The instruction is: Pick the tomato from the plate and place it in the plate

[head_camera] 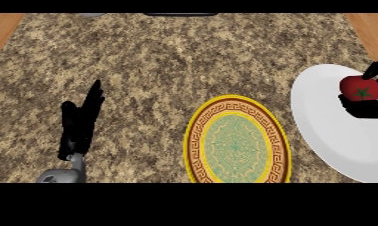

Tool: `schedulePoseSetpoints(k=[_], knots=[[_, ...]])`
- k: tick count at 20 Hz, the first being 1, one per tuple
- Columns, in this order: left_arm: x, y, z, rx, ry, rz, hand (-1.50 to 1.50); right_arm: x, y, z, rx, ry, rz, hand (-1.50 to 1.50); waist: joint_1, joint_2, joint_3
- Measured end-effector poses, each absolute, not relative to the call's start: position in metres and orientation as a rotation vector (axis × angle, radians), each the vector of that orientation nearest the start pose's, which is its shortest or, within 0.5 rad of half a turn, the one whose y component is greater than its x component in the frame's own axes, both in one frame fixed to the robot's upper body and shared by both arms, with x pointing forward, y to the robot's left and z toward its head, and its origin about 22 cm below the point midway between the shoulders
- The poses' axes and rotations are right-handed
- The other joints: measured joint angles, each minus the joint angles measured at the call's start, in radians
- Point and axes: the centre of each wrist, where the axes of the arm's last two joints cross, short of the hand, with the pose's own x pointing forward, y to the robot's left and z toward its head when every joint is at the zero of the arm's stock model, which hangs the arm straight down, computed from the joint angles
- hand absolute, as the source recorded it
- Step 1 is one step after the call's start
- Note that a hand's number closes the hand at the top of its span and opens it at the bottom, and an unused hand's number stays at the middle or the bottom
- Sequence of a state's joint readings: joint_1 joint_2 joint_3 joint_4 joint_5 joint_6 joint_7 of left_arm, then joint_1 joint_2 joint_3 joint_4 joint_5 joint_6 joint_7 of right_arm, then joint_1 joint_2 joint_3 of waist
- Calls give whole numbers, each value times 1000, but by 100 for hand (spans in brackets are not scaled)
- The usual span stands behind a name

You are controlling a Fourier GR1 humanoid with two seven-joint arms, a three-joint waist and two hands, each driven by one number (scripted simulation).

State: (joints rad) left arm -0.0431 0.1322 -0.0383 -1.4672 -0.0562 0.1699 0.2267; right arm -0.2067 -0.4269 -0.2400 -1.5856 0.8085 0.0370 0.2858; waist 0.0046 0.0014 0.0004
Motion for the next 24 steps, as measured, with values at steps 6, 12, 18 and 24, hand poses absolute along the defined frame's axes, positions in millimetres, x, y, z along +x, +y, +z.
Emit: schedulePoseSetpoints(k=[6, 12, 18, 24], knots=[[250, 250, -11, 240, -1291, -33, 0, 289, -387, 83, -1053, -1155, 627, 150, 2, 0, 0], [256, 254, -7, 243, -1285, -29, 0, 294, -409, 58, -910, -1033, 719, -150, 3, 1, 0], [249, 251, -11, 241, -1283, -30, 0, 288, -426, 57, -772, -1209, 699, -150, -3, -2, 0], [243, 257, -15, 253, -1277, -17, 0, 281, -439, 59, -598, -1510, 370, -150, -16, -6, 1]])
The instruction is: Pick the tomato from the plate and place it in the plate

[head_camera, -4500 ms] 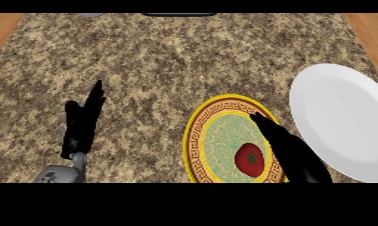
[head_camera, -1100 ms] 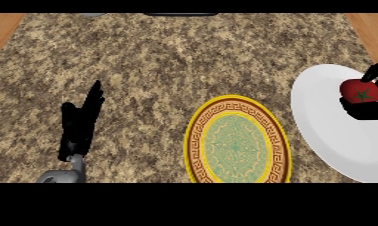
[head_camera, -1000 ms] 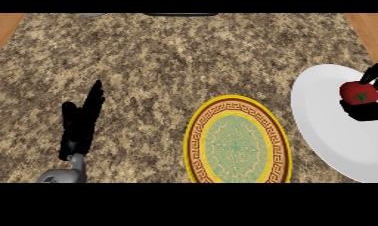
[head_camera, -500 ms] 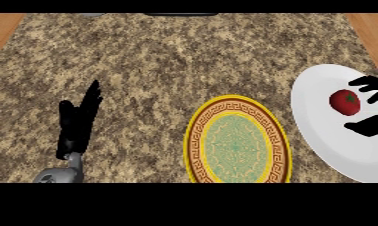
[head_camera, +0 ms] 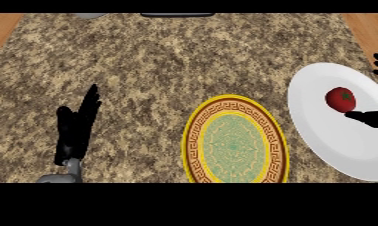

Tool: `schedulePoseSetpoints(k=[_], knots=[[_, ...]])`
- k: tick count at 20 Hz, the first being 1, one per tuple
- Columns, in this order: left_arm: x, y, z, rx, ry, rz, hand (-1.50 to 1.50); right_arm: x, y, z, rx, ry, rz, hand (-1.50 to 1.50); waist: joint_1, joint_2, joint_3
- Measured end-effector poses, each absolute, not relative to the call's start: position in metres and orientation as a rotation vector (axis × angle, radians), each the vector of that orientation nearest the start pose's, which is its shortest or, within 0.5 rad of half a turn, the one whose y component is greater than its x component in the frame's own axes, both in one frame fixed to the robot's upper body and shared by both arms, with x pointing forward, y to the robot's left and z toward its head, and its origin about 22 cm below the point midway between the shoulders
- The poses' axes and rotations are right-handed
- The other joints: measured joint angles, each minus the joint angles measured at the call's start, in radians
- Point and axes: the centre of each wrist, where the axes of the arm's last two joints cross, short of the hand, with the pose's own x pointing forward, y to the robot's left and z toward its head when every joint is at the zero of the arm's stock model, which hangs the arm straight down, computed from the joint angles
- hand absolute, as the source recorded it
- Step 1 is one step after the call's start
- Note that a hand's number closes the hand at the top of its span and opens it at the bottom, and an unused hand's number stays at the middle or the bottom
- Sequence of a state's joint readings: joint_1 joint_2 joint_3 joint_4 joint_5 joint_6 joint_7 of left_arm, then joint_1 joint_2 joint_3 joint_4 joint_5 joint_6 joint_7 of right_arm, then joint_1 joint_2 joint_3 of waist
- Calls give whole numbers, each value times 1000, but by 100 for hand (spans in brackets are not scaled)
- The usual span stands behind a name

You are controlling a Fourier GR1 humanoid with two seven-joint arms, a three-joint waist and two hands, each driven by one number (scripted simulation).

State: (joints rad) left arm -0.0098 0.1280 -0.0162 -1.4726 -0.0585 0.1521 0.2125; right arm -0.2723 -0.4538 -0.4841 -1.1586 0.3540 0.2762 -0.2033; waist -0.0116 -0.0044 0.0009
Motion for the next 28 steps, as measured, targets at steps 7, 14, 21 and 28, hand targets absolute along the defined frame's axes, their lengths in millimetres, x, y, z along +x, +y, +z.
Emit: schedulePoseSetpoints(k=[7, 14, 21, 28], knots=[[246, 257, -13, 248, -1281, -24, 0, 255, -474, 54, -434, -1610, 158, -150, 6, 3, -1], [249, 255, -5, 245, -1282, -28, 0, 238, -489, 38, -346, -1660, 140, -150, 11, 4, -1], [248, 253, -9, 246, -1286, -30, 0, 238, -489, 31, -354, -1670, 152, -150, 13, 4, -1], [249, 251, -14, 244, -1285, -31, 0, 237, -485, 23, -442, -1622, 162, -150, 13, 4, -1]])
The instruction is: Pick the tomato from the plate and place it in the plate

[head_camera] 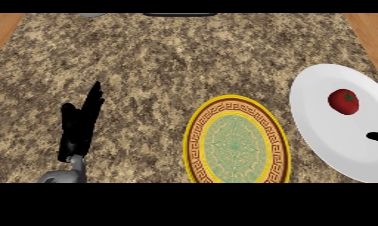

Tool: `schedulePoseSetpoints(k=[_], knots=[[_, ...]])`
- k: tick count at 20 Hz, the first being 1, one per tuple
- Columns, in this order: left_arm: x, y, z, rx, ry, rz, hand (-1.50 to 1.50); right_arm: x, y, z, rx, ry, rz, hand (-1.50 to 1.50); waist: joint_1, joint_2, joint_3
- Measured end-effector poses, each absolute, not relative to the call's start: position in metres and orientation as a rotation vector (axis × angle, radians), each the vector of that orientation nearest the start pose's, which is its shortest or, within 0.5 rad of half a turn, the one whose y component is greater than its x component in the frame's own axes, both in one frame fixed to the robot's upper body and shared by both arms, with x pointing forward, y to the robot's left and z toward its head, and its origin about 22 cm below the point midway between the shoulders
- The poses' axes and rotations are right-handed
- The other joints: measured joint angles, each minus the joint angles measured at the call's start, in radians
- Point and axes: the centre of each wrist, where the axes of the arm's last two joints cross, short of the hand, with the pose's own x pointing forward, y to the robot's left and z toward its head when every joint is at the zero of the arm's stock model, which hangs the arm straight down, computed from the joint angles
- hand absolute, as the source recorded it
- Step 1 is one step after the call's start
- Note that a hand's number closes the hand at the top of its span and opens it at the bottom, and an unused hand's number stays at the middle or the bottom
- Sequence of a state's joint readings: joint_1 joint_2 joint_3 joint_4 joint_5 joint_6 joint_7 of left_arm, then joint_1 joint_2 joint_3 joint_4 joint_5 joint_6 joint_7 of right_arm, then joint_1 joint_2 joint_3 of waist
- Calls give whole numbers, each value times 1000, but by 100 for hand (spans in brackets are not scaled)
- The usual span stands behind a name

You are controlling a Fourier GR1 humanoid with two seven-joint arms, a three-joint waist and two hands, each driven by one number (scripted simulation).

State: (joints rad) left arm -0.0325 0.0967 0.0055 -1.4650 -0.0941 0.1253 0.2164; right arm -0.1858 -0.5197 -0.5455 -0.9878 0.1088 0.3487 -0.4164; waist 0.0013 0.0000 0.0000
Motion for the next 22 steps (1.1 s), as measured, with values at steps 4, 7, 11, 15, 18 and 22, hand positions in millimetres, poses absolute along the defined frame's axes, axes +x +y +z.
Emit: schedulePoseSetpoints(k=[4, 7, 11, 15, 18, 22], knots=[[246, 251, -13, 248, -1289, -29, 0, 237, -486, 14, -477, -1603, 167, -150, 1, 0, 0], [248, 248, -12, 246, -1285, -31, 0, 231, -496, 15, -505, -1596, 165, -150, 1, 0, 0], [253, 254, -13, 244, -1286, -32, 0, 229, -507, 7, -539, -1575, 156, -150, 2, 1, 0], [246, 252, -8, 242, -1286, -32, 0, 222, -517, -1, -560, -1556, 154, -150, 3, 1, 1], [249, 254, -5, 238, -1283, -36, 0, 221, -527, 1, -582, -1542, 154, -150, 4, 1, 1], [245, 252, -7, 236, -1288, -35, 0, 207, -541, -3, -613, -1532, 133, -150, 5, 2, 1]])
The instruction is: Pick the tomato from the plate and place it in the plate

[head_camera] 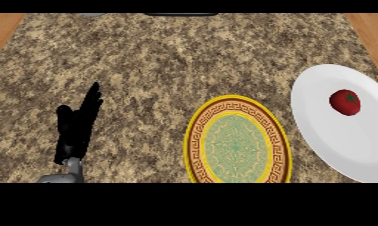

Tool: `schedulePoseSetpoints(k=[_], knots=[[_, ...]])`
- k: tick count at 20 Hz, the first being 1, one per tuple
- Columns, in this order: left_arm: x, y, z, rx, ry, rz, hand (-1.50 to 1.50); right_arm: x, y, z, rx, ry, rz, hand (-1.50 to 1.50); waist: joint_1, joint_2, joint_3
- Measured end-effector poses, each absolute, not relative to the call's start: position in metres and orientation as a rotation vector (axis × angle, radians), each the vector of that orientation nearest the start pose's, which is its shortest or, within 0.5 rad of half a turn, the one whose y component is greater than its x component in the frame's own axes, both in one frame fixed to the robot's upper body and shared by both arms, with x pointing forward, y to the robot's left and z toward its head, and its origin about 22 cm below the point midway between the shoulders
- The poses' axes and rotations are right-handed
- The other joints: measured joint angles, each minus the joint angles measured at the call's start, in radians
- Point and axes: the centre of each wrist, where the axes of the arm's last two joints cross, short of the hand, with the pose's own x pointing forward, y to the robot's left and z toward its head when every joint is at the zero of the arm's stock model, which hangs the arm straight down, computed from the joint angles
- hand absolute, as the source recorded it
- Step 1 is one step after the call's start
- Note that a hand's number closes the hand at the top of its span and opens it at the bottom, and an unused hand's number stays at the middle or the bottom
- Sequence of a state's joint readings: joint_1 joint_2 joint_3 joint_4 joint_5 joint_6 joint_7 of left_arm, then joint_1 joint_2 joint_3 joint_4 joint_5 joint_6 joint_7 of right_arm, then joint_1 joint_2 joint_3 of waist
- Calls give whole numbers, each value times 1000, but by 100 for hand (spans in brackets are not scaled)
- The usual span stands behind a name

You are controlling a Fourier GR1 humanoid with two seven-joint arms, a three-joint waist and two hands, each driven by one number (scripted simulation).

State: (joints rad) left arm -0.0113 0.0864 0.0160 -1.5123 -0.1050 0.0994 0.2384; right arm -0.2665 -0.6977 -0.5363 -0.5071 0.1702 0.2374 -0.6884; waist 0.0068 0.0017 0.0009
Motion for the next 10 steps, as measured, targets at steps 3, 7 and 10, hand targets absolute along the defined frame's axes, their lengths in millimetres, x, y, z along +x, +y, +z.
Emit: schedulePoseSetpoints(k=[3, 7, 10], knots=[[245, 252, -6, 236, -1289, -31, 0, 200, -548, -5, -629, -1541, 113, -150, 1, 0, 0], [243, 250, -8, 239, -1290, -38, 0, 189, -561, -2, -654, -1550, 77, -150, 3, 1, 1], [249, 250, -10, 242, -1294, -37, 0, 183, -568, 1, -693, -1536, 53, -150, 4, 2, 1]])
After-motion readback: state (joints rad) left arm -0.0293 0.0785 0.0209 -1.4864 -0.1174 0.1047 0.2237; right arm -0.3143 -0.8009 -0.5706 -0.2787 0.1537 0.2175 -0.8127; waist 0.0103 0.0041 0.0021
